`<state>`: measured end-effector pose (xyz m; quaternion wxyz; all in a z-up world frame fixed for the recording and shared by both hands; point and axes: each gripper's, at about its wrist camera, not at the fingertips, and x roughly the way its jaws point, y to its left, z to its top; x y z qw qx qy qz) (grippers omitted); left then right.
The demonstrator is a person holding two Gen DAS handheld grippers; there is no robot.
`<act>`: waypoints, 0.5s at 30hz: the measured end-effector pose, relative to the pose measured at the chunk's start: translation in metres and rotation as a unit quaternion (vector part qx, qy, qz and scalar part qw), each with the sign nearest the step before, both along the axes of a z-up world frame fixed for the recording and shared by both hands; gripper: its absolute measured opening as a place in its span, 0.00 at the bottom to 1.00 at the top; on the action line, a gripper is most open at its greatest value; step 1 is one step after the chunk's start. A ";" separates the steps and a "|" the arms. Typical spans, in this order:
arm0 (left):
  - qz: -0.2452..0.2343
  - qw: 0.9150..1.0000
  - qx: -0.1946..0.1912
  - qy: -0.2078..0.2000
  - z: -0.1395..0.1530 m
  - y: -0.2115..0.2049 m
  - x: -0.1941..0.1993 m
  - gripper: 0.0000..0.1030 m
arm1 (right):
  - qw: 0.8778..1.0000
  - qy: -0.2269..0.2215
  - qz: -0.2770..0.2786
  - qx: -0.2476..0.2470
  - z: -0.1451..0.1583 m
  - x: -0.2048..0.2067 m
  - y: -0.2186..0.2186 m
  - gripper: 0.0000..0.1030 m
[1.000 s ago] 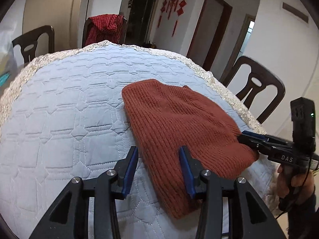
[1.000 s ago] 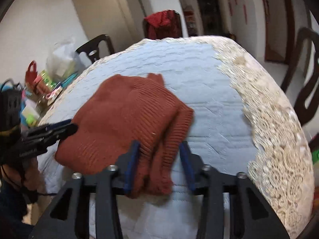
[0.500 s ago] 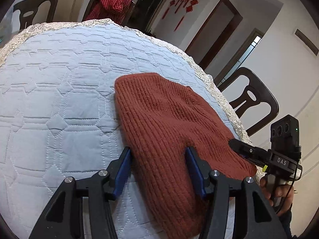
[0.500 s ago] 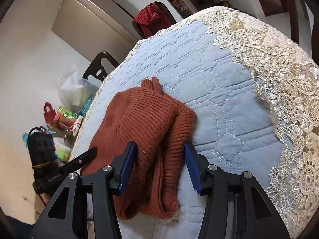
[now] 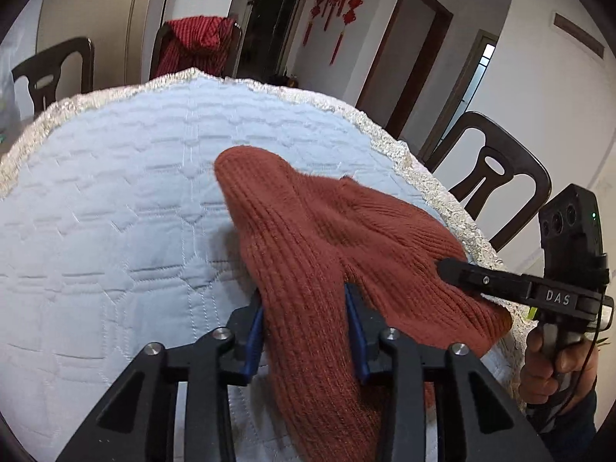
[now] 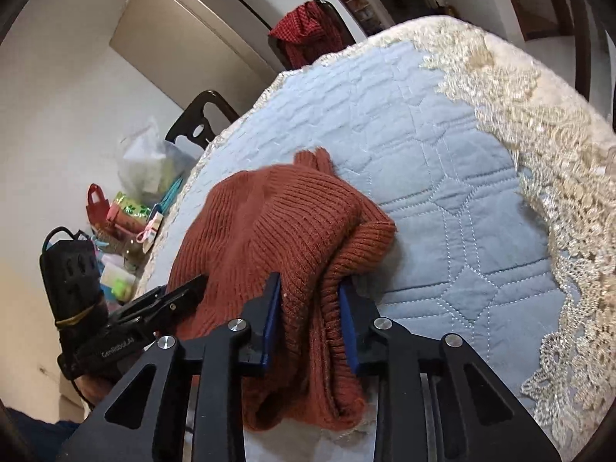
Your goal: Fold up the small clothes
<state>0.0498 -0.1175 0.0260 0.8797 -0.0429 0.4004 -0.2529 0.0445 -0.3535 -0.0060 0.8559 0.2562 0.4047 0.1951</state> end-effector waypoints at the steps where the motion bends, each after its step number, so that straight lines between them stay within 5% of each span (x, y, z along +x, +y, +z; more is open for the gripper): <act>1: -0.001 1.000 0.001 -0.004 0.003 0.002 -0.002 0.37 | 1.000 -0.006 0.000 0.002 0.004 -0.001 0.001 0.27; 15: 0.057 0.996 0.031 -0.062 0.034 0.069 0.008 0.36 | 0.996 -0.057 0.067 0.018 0.035 0.030 0.072 0.26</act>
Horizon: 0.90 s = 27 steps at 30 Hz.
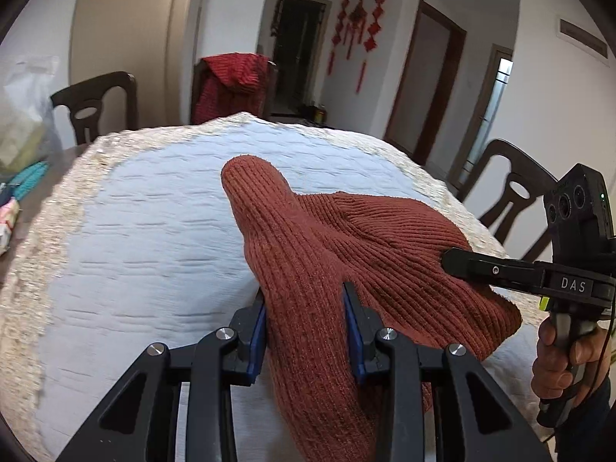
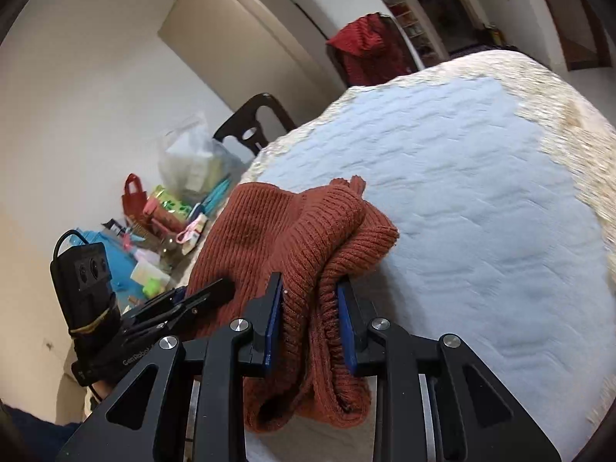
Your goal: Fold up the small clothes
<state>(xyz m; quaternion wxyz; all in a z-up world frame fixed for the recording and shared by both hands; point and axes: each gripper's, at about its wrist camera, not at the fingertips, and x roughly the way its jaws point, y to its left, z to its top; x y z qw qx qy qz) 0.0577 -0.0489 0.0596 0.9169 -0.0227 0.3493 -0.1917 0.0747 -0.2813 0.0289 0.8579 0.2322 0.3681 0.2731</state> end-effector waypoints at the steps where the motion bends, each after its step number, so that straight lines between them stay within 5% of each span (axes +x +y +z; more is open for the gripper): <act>1: 0.006 1.000 0.003 -0.001 0.000 0.007 0.003 0.36 | 1.000 -0.001 0.006 0.001 0.000 0.006 0.008 0.26; 12: 0.047 0.998 0.036 -0.009 -0.003 0.062 0.032 0.36 | 0.999 -0.007 0.048 -0.003 -0.003 0.047 0.074 0.26; 22: 0.055 0.997 0.039 0.038 -0.046 0.088 0.063 0.39 | 0.998 0.037 0.042 -0.023 -0.039 0.077 0.089 0.27; 27: 0.069 0.997 0.027 0.036 -0.040 0.096 0.053 0.43 | 0.998 0.051 0.034 -0.022 -0.040 0.073 0.078 0.33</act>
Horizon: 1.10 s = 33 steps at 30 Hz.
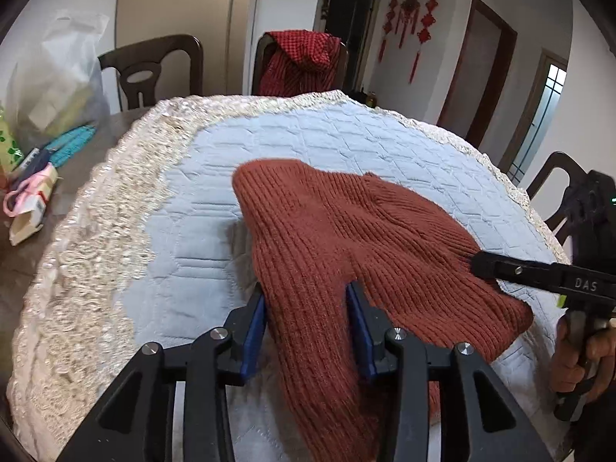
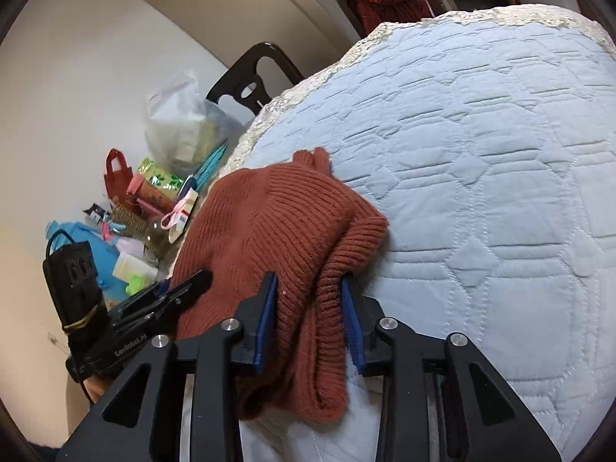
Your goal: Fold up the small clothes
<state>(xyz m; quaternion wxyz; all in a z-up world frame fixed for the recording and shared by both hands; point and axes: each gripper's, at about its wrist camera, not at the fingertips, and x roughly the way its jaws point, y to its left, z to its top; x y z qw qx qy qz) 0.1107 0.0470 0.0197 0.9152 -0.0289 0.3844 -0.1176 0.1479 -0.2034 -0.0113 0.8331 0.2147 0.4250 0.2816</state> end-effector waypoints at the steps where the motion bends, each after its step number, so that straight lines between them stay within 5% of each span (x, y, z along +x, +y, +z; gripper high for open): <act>1: 0.004 1.000 0.004 -0.007 0.004 0.000 -0.004 0.43 | 1.000 -0.016 -0.003 -0.014 0.009 -0.005 -0.001 0.33; 6: 0.009 0.999 0.006 -0.039 0.021 -0.003 -0.008 0.43 | 0.995 -0.077 -0.006 -0.065 0.042 -0.007 0.011 0.32; 12: 0.009 0.999 0.031 -0.007 -0.005 -0.012 0.016 0.43 | 0.991 -0.044 0.024 -0.124 0.009 0.025 0.038 0.26; 22: 0.021 1.000 -0.016 -0.016 0.010 -0.004 -0.042 0.41 | 0.987 -0.090 0.043 -0.130 0.035 -0.034 0.031 0.24; 24: 0.026 0.999 -0.012 -0.016 0.006 -0.005 -0.047 0.41 | 0.984 -0.092 0.058 -0.141 0.031 -0.043 0.039 0.13; 26: 0.035 0.999 -0.002 -0.009 -0.003 -0.006 -0.044 0.41 | 0.977 -0.093 0.065 -0.178 0.017 -0.045 0.046 0.13; 33: 0.045 0.998 0.030 -0.018 -0.006 -0.015 -0.045 0.41 | 0.978 -0.094 0.058 -0.175 0.014 -0.042 0.043 0.13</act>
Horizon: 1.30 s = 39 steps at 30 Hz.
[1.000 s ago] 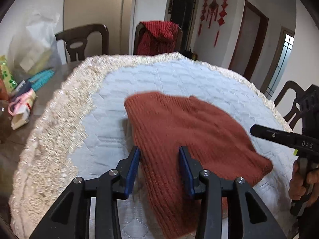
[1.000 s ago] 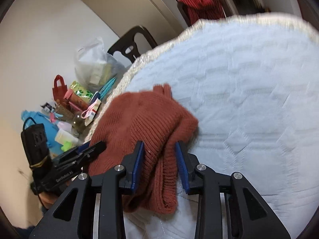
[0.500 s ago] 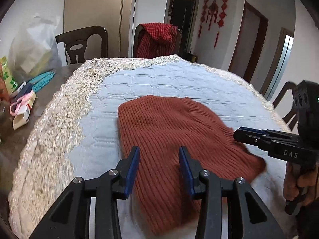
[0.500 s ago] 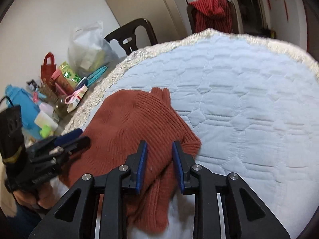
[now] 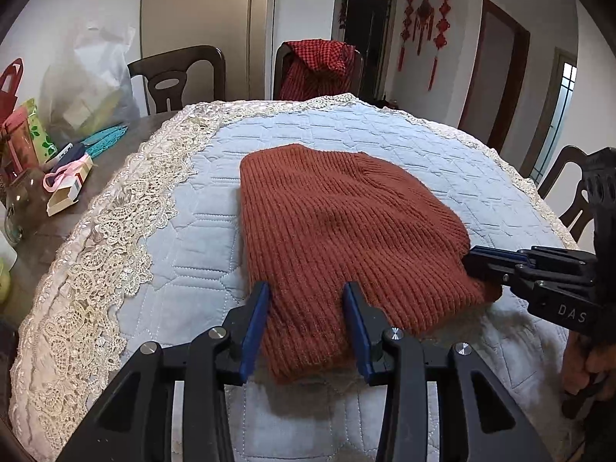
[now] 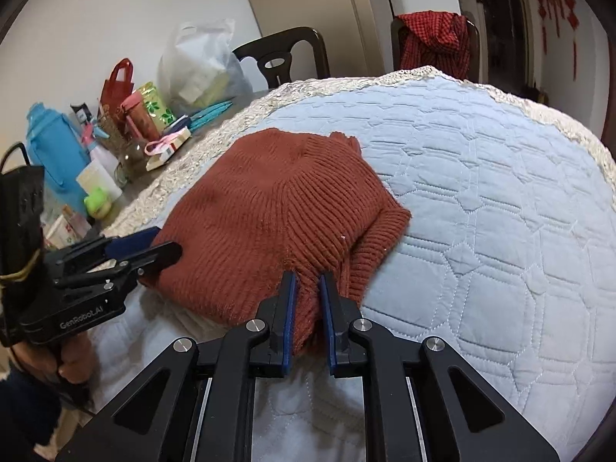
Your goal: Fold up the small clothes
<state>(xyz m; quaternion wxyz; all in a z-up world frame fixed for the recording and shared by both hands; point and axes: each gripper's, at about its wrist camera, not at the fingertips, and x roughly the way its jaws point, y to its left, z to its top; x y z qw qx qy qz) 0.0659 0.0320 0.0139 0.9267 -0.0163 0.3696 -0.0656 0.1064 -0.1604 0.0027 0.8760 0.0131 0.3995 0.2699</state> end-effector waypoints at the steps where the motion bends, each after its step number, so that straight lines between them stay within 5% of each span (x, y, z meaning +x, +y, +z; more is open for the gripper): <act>1: 0.002 1.000 -0.002 0.002 0.001 0.001 0.000 0.41 | 1.000 0.002 -0.003 0.000 0.001 0.000 0.000 0.13; 11: 0.016 1.000 -0.005 0.002 0.009 0.003 -0.018 0.44 | 1.000 -0.007 -0.014 -0.004 0.015 -0.029 -0.006 0.19; 16: 0.019 1.000 0.001 0.001 0.008 0.002 -0.026 0.49 | 1.000 -0.005 -0.013 -0.006 0.012 -0.037 -0.008 0.35; 39: 0.032 0.998 0.033 0.040 -0.022 0.002 -0.030 0.57 | 0.997 0.006 -0.018 -0.068 -0.014 -0.043 -0.001 0.37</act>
